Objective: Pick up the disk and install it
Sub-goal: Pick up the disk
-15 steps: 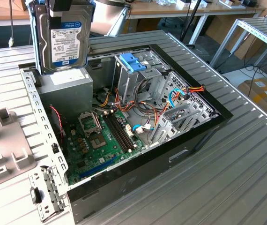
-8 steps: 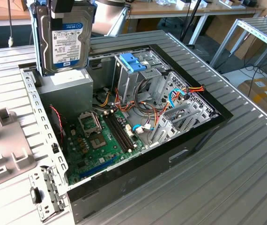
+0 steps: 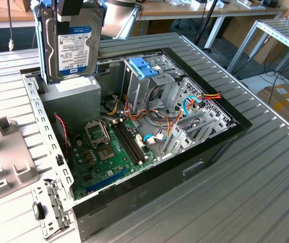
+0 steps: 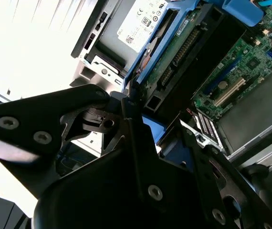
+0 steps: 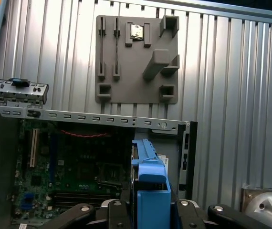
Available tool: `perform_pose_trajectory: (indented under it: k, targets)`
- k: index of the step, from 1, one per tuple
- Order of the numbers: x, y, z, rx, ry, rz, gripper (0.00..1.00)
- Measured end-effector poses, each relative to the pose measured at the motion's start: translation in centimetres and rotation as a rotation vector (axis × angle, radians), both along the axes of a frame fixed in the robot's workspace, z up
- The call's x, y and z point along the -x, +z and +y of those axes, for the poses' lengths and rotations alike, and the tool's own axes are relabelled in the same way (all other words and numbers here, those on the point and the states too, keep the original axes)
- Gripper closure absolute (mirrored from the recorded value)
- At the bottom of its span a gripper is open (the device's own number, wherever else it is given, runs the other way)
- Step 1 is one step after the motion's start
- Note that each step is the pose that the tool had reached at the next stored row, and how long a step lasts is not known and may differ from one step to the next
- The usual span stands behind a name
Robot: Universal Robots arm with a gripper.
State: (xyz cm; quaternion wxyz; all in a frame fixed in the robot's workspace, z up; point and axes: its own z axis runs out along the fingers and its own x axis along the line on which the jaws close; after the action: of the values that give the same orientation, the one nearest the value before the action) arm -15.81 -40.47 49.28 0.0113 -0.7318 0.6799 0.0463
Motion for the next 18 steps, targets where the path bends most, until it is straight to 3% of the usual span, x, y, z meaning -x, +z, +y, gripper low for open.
perform_pose_trajectory:
  k: [18]
  targets:
    - [-0.24, -0.04, -1.02, 0.0008, 0.0, 0.0, 0.63]
